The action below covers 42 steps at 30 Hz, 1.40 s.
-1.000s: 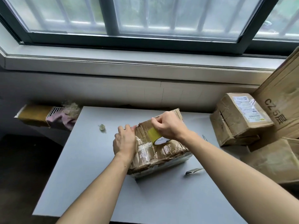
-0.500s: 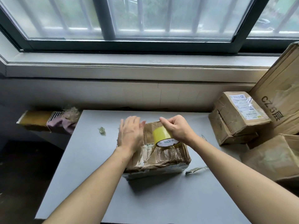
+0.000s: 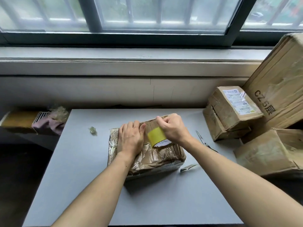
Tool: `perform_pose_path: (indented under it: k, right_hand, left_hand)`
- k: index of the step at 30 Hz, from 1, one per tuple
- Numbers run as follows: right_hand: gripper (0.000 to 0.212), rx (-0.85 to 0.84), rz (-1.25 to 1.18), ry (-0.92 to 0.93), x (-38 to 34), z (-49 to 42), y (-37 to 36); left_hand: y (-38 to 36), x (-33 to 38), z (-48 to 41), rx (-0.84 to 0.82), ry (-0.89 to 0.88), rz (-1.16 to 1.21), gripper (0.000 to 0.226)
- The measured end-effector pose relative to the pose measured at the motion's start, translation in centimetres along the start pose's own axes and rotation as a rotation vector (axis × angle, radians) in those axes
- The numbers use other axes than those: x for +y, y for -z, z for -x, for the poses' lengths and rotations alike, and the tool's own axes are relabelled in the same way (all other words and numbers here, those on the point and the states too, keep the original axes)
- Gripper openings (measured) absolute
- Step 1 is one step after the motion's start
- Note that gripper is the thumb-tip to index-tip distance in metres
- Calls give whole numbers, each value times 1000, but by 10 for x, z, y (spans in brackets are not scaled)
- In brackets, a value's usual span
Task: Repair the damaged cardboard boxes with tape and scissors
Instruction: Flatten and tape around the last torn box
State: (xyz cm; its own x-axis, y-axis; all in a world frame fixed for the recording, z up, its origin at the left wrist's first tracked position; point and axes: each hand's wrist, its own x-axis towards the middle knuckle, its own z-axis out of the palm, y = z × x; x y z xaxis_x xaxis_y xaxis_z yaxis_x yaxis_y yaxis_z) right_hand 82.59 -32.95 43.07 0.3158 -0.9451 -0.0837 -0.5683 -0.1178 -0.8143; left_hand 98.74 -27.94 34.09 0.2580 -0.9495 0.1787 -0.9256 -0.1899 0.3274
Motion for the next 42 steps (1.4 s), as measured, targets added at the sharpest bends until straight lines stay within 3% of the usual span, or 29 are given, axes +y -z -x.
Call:
perform_pose_path:
  k: [5,8,12,17,20,23,27,34,38,42]
  right_hand:
    - [59,21,303,88,-5,-1,32]
    - [57,15,289,117,-5,-5,37]
    - [57,17,88,67,11,-8,46]
    - [50,72,-321,-96,35,0,43]
    - [46,56,-555,-217,48,4,37]
    - [42,29,-624,-240,49,6,28]
    - [55,62,-355,-142,32,1,37]
    - [58,86,178,-27,53,4,89]
    - [59,146,172,-90,76,11,80]
    - [60,112,98,-86,79,12,80]
  left_hand:
    - [-6,-3,-1,20,-19,22,55]
    - [0,-1,-3,-1,-16,12,53]
    - [11,14,-6,9,-42,31,46]
    - [4,67,-19,-51,-73,218,56]
    - [-10,63,-18,-21,-65,138,51]
    - [-15,53,-12,17,-114,7,46]
    - [-16,55,-12,75,-96,-78,64]
    - [-17,57,-15,58,-91,-95,52]
    - [-14,61,-17,-11,-82,-133,58]
    - [-13,89,-26,27,-207,-57,57]
